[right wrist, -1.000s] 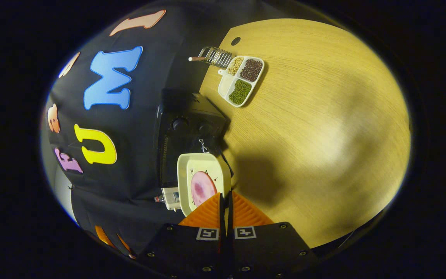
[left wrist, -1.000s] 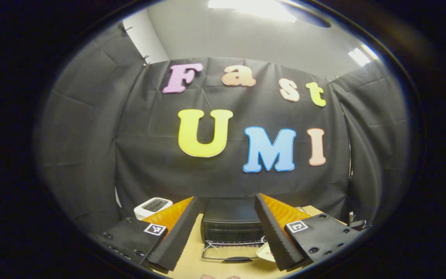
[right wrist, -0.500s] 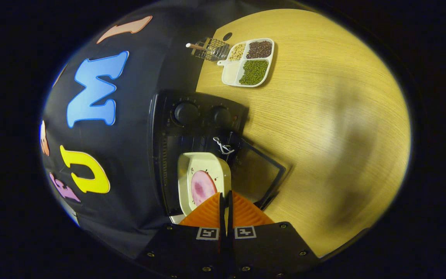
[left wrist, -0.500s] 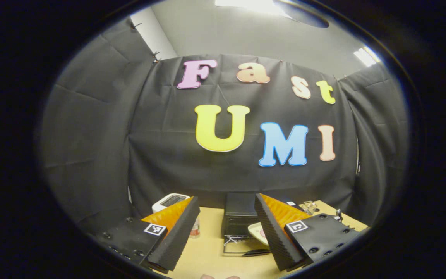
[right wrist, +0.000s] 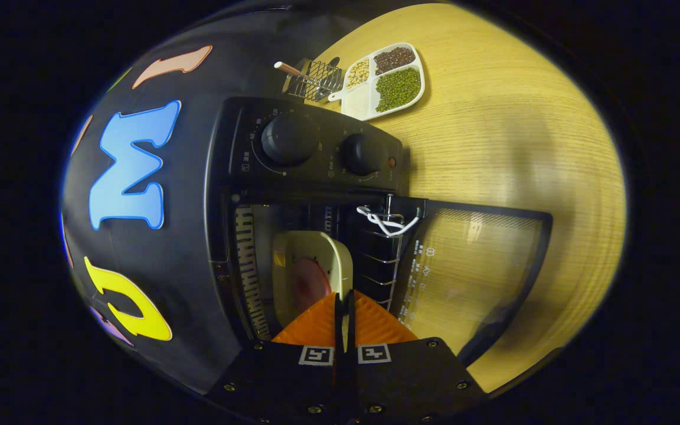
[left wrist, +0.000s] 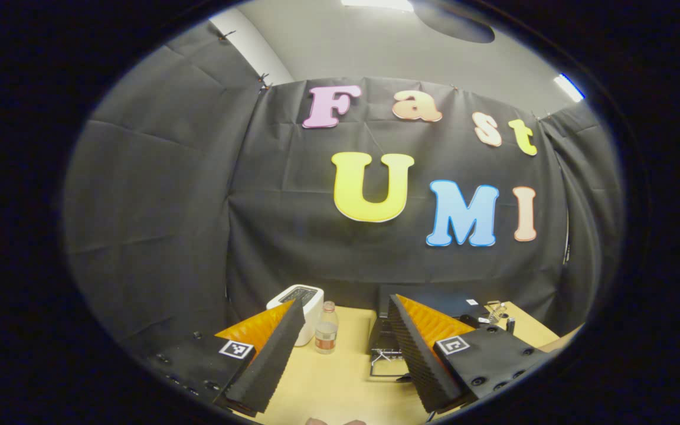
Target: Open the electric oven with the left hand, put the food in, and close the electric oven.
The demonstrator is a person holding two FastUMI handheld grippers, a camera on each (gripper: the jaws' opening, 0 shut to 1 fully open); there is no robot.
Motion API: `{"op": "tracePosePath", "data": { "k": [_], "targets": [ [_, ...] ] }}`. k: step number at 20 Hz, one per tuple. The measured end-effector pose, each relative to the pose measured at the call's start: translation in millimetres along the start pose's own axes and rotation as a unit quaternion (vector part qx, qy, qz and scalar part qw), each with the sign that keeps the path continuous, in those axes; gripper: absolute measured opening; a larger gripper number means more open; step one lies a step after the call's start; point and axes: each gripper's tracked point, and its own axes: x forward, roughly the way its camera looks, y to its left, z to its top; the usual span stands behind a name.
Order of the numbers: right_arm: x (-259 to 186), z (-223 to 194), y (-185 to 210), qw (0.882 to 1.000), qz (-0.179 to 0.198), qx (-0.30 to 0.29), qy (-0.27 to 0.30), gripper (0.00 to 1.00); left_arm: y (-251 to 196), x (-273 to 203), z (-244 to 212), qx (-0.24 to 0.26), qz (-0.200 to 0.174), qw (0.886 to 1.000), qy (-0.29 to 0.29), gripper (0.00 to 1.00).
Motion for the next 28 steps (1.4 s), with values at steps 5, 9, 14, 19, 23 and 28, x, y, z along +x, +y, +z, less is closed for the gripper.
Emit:
{"op": "tracePosePath", "data": {
  "k": [5, 9, 14, 19, 23, 28],
  "targets": [
    [28.4, 3.2, 8.7, 0.999, 0.005, 0.021, -0.036, 0.02, 9.7, -3.2, -8.7, 0.006, 0.017, 1.000, 0.007, 1.00],
    [35.8, -7.4, 11.7, 0.999, 0.008, 0.033, -0.021, 0.05, 2.2, 0.8, -13.4, -0.002, 0.014, 1.000, 0.014, 0.98],
    [11.9, -11.4, 11.0, 0.999, 0.018, 0.029, 0.023, 0.20, -32.1, 9.1, -8.7, 0.004, -0.014, 1.000, 0.005, 0.91],
    [-31.5, -1.5, -6.1, 0.993, 0.000, -0.102, 0.064, 0.36, -76.5, 16.7, -3.4, 0.007, -0.050, 0.999, -0.004, 0.96],
    [-61.4, 24.4, -3.0, 0.967, -0.002, -0.244, 0.072, 0.36, -113.6, 20.5, 4.7, 0.008, -0.080, 0.997, -0.015, 0.97],
    [-113.8, 60.4, 28.4, 0.916, 0.040, -0.396, 0.049, 0.36, -153.5, 21.6, 8.8, 0.007, -0.104, 0.994, -0.016, 1.00]
  ]
}}
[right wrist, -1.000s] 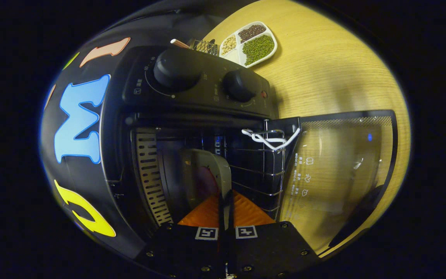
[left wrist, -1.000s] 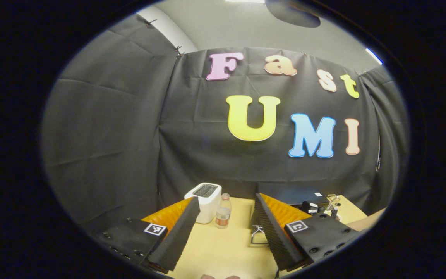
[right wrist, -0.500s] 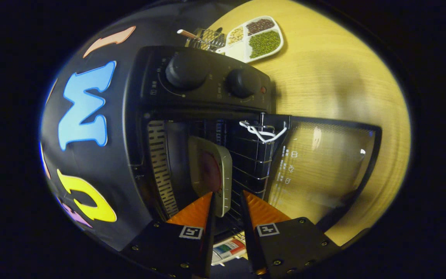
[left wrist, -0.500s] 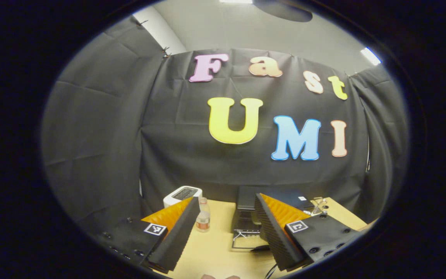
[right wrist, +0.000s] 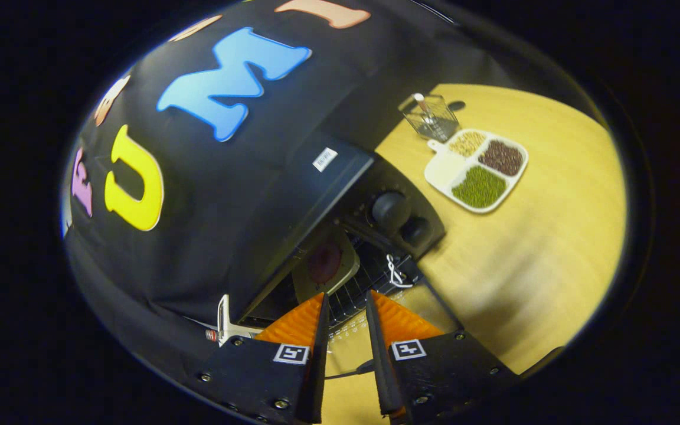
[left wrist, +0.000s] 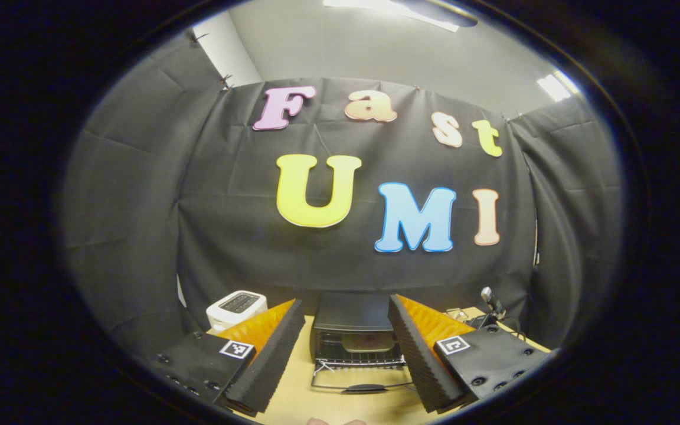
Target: Open the electric oven with the left hand, put the food in, and close the electric oven.
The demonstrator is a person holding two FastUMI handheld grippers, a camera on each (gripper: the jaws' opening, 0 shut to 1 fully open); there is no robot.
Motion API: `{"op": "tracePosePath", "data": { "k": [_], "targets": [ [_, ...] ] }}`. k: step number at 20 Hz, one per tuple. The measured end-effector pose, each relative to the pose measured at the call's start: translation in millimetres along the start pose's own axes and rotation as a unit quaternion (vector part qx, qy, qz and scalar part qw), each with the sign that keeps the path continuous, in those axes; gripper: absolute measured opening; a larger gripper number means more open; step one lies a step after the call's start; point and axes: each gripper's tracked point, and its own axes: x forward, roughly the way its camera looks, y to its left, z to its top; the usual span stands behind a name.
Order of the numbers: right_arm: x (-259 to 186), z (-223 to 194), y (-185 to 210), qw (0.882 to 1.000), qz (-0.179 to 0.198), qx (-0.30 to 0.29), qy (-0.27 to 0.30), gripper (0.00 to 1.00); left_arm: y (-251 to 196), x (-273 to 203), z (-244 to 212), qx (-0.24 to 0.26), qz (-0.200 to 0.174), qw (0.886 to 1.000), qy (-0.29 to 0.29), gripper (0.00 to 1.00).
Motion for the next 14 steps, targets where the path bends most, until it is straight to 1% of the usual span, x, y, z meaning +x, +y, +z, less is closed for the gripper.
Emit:
{"op": "tracePosePath", "data": {
  "k": [2, 3, 5, 7, 9, 10, 11, 14],
  "targets": [
    [-19.3, 23.4, 0.7, 0.997, 0.017, -0.073, -0.023, 0.36, -8.9, 4.4, -4.3, -0.005, 0.000, 1.000, 0.011, 1.00],
    [-41.1, 36.2, 9.3, 0.993, 0.029, -0.104, -0.042, 0.36, -14.2, 6.4, -5.9, -0.010, -0.005, 1.000, 0.015, 1.00],
    [-65.8, 57.1, 10.8, 0.982, 0.044, -0.162, -0.082, 0.36, -23.4, 12.0, -4.4, -0.011, -0.008, 1.000, 0.019, 1.00],
    [-103.2, 86.1, 20.4, 0.965, 0.057, -0.219, -0.133, 0.36, -32.5, 15.1, -0.9, -0.003, -0.015, 1.000, 0.016, 1.00],
    [-141.7, 111.7, 31.6, 0.942, 0.070, -0.270, -0.186, 0.36, -41.3, 18.5, 5.8, 0.004, -0.023, 1.000, 0.009, 1.00],
    [-161.7, 120.2, 38.6, 0.932, 0.076, -0.288, -0.207, 0.36, -45.1, 19.7, 7.6, 0.006, -0.027, 1.000, 0.007, 0.96],
    [-180.4, 128.4, 44.2, 0.924, 0.081, -0.299, -0.225, 0.36, -50.3, 21.4, 12.4, 0.005, -0.031, 0.999, 0.006, 1.00],
    [-231.3, 146.5, 60.3, 0.909, 0.090, -0.309, -0.266, 0.36, -63.8, 21.8, 26.8, 0.004, -0.040, 0.999, -0.009, 1.00]
  ]
}}
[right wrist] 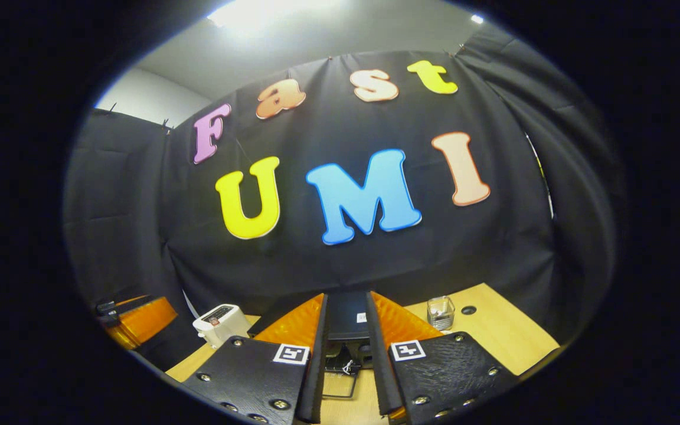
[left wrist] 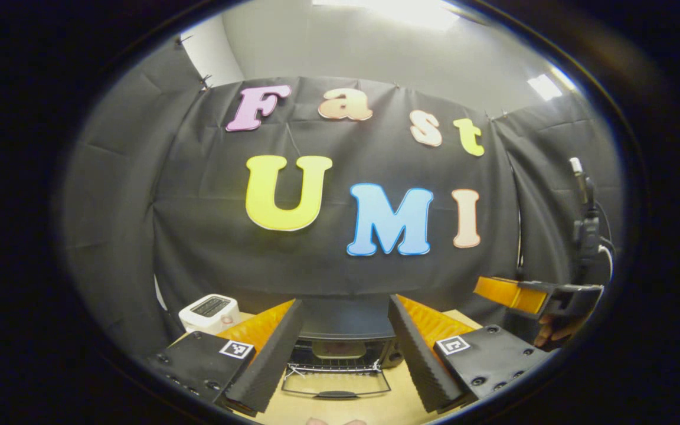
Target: Open the electric oven with the left hand, put the food in, and close the electric oven.
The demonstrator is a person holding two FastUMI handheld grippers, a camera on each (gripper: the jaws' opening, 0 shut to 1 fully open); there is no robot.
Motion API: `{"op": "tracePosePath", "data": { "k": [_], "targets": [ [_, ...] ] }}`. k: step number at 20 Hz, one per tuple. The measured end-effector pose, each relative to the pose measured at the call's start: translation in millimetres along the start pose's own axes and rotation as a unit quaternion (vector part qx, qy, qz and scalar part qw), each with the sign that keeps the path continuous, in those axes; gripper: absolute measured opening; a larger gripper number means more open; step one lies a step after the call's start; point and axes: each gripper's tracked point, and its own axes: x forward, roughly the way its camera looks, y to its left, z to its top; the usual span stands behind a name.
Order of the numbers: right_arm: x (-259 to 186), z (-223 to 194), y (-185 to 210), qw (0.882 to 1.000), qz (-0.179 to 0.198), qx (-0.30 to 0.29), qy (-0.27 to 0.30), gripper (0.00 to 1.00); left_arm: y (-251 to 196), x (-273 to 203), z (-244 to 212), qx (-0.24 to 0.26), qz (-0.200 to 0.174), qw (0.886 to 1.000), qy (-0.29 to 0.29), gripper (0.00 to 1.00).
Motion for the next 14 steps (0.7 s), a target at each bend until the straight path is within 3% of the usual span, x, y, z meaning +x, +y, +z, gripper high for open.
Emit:
{"op": "tracePosePath", "data": {
  "k": [4, 5, 6, 7, 8, 10, 11, 14],
  "targets": [
    [-19.9, 18.2, -16.0, 0.999, -0.004, -0.019, -0.027, 0.48, -7.6, 14.3, -13.8, 0.004, -0.003, 1.000, 0.020, 0.97],
    [-20.9, 16.4, -18.9, 1.000, -0.005, -0.018, -0.023, 0.60, -4.0, 17.8, -25.2, 0.000, 0.008, 0.999, 0.037, 0.96],
    [-22.6, 14.6, -23.6, 1.000, -0.010, -0.022, -0.020, 0.67, -2.7, 21.5, -37.2, -0.007, 0.014, 0.998, 0.055, 0.97],
    [-25.1, 18.6, -28.4, 0.999, -0.014, -0.027, -0.022, 0.84, -3.0, 26.0, -50.0, -0.014, 0.015, 0.997, 0.075, 0.96],
    [-28.1, 27.1, -36.1, 0.999, -0.019, -0.031, -0.026, 0.83, -2.3, 30.7, -65.0, -0.018, 0.015, 0.995, 0.098, 1.00],
    [-29.0, 27.7, -42.2, 0.999, -0.022, -0.033, -0.033, 0.83, -3.0, 38.0, -110.0, -0.015, 0.007, 0.987, 0.163, 0.96],
    [-28.3, 28.9, -45.6, 0.998, -0.025, -0.035, -0.034, 0.84, -1.8, 40.4, -134.2, -0.009, 0.006, 0.981, 0.196, 1.00],
    [-26.4, 28.8, -56.7, 0.998, -0.030, -0.039, -0.034, 0.83, 1.5, 41.3, -190.7, -0.004, 0.012, 0.961, 0.276, 0.97]
  ]
}}
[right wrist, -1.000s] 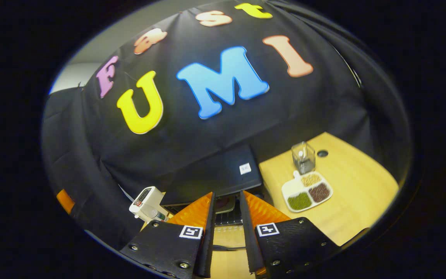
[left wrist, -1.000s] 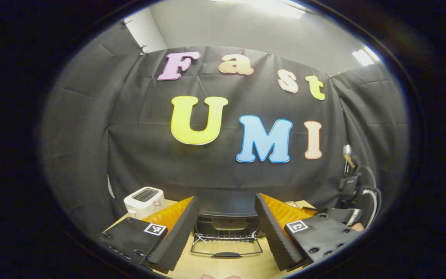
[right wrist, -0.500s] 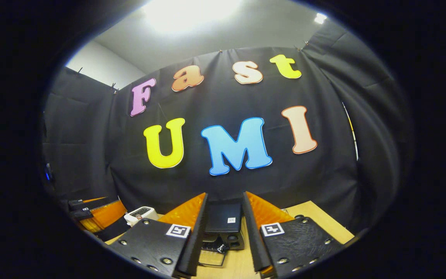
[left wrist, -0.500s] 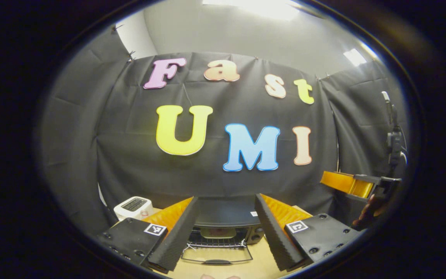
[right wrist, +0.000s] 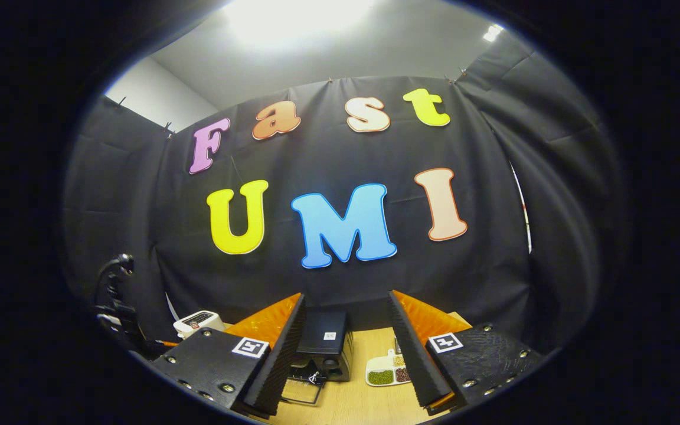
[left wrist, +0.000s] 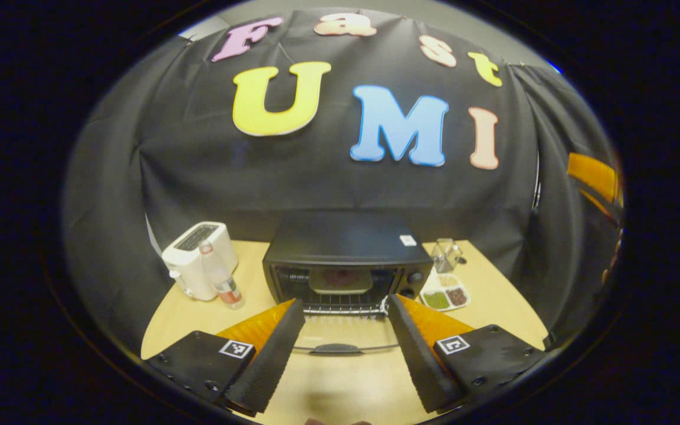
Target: Open the electric oven with the left hand, put the food in, and close the electric oven.
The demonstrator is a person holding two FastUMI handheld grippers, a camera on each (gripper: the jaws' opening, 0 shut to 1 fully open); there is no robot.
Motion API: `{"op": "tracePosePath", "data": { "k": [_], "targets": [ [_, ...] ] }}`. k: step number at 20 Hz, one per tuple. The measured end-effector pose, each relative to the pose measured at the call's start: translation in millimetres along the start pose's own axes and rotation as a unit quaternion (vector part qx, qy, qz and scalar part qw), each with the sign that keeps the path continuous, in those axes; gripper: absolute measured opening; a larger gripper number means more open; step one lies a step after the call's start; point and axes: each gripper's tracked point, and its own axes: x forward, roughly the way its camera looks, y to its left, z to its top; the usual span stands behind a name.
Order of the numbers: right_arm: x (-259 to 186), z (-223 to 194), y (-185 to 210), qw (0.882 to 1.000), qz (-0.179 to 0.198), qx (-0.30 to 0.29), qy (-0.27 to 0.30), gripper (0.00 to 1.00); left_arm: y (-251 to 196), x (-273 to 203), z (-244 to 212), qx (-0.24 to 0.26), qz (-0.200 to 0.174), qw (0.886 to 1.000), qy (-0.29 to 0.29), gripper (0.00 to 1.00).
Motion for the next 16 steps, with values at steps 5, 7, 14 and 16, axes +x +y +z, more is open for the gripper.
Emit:
{"op": "tracePosePath", "data": {
  "k": [5, 7, 14, 16],
  "targets": [
    [8.2, -11.2, -17.4, 1.000, -0.010, 0.007, 0.014, 0.83, 0.1, 42.2, -77.3, 0.009, -0.001, 0.993, 0.122, 0.97],
    [10.7, -17.7, -24.9, 1.000, -0.014, 0.007, 0.021, 0.83, -1.7, 57.4, -109.8, 0.011, -0.008, 0.983, 0.183, 0.97],
    [13.1, -26.8, -54.9, 0.999, -0.044, 0.000, 0.032, 0.83, 2.4, 101.4, -175.7, 0.000, -0.004, 0.958, 0.285, 0.98],
    [12.9, -28.7, -61.6, 0.998, -0.052, 0.005, 0.035, 0.83, 4.6, 111.2, -188.0, 0.002, -0.002, 0.953, 0.303, 0.97]
  ]
}}
